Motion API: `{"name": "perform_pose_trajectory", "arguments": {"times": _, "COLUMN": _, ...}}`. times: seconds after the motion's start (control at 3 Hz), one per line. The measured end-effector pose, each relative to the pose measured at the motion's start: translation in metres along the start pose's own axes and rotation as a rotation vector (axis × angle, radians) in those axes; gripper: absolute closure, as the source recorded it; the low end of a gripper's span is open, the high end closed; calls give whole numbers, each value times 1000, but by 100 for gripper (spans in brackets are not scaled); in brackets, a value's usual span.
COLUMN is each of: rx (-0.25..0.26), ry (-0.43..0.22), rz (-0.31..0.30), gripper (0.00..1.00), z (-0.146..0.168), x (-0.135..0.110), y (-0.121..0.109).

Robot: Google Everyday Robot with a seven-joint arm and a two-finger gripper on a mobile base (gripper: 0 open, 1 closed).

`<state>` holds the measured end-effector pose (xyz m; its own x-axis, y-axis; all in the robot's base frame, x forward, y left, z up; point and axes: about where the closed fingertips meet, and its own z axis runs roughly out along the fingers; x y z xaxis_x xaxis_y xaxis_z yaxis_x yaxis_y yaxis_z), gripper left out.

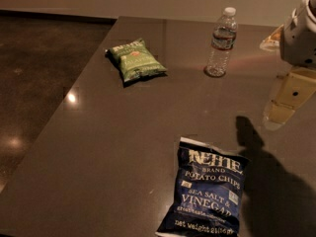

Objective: Move blue chip bag near green jalapeno chip bag

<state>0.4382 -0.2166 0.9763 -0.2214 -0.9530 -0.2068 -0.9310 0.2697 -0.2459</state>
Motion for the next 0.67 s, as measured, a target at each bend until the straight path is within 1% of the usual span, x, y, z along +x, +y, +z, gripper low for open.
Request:
{"name": "perform_pose_trajectory", "arguments": {"times": 0.33, "rx": 0, "ry": 0, "rz": 0, "gripper": 0, "z": 0, "x": 0, "y": 0}}
{"name": "perform_pose_trajectory", "arguments": {"times": 0.67, "rx": -47, "ry": -46, "rz": -8, "gripper": 0, "z": 0, "x": -8, "y": 2}}
